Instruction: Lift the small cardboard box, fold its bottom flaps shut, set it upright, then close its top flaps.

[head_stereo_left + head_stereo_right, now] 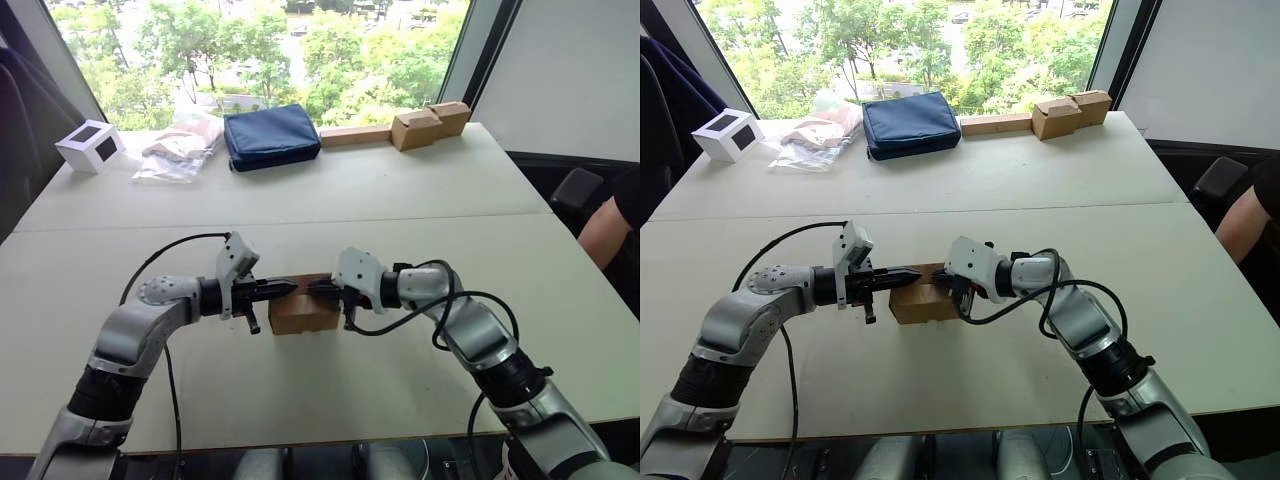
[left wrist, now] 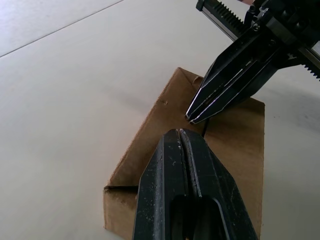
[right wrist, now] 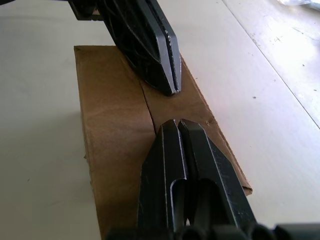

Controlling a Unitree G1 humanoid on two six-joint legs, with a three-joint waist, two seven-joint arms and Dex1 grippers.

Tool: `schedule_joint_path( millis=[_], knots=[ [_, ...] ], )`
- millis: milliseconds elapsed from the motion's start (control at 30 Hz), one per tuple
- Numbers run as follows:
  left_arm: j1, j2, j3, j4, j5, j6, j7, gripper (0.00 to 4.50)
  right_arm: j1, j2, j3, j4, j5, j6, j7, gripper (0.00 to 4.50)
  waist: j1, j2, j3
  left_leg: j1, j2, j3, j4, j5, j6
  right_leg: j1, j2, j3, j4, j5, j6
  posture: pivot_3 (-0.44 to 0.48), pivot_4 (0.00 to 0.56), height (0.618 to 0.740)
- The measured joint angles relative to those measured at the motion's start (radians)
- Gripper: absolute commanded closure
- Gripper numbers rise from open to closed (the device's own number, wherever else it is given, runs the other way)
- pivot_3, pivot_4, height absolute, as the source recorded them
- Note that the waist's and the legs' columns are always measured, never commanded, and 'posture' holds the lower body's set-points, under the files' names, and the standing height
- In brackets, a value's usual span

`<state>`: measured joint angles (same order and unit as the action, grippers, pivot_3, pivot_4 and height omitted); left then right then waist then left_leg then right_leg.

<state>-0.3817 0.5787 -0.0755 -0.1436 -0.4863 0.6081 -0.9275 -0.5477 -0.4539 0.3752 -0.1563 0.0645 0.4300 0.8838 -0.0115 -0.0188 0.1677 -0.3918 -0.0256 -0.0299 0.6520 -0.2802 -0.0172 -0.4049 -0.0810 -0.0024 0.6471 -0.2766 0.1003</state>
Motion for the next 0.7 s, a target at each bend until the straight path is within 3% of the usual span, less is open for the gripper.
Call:
schedule_joint_path(
  millis=[100,233,400,533,700],
  knots=[
    [0.011,-0.039,0.024,0.007,0.003,-0.029,0.04,4.47,-0.004,0.009,-0.024,0.005,0.03,0.01,0.0,4.5,0.001,0.0,0.0,0.0,0.0,0.0,0.0,0.0,0.0,0.0,0.0,0.0,0.0,0.0,0.0,0.0,0.15,0.737],
    [0.033,-0.069,0.116,-0.034,0.005,-0.044,0.163,4.47,-0.005,0.052,-0.198,0.002,0.186,0.109,-0.018,4.5,0.0,0.0,0.0,0.0,0.001,0.0,0.0,0.0,0.0,0.0,-0.001,0.0,0.0,0.0,0.0,0.0,0.15,0.737],
    [0.078,-0.037,0.254,-0.128,-0.147,0.104,0.192,4.47,-0.005,0.07,-0.41,-0.057,0.396,0.25,-0.064,4.5,-0.003,0.0,0.0,0.0,0.001,0.0,-0.001,0.0,0.0,-0.001,-0.002,0.001,0.0,0.0,0.0,0.0,0.15,0.737],
    [0.263,0.021,0.334,-0.186,-0.156,0.126,0.22,4.47,0.066,-0.006,-0.533,-0.126,0.513,0.363,-0.09,4.5,-0.001,0.0,0.0,0.0,0.001,0.0,-0.003,0.0,0.0,-0.001,-0.003,0.002,-0.001,0.0,0.0,0.0,0.15,0.737],
    [0.454,0.094,0.373,-0.242,-0.146,0.112,0.187,4.47,0.237,-0.105,-0.544,-0.179,0.529,0.396,-0.077,4.5,0.003,0.001,0.0,0.0,0.0,0.0,-0.004,0.0,0.001,0.0,-0.006,0.001,-0.003,0.0,-0.001,0.0,0.15,0.737]
  ],
)
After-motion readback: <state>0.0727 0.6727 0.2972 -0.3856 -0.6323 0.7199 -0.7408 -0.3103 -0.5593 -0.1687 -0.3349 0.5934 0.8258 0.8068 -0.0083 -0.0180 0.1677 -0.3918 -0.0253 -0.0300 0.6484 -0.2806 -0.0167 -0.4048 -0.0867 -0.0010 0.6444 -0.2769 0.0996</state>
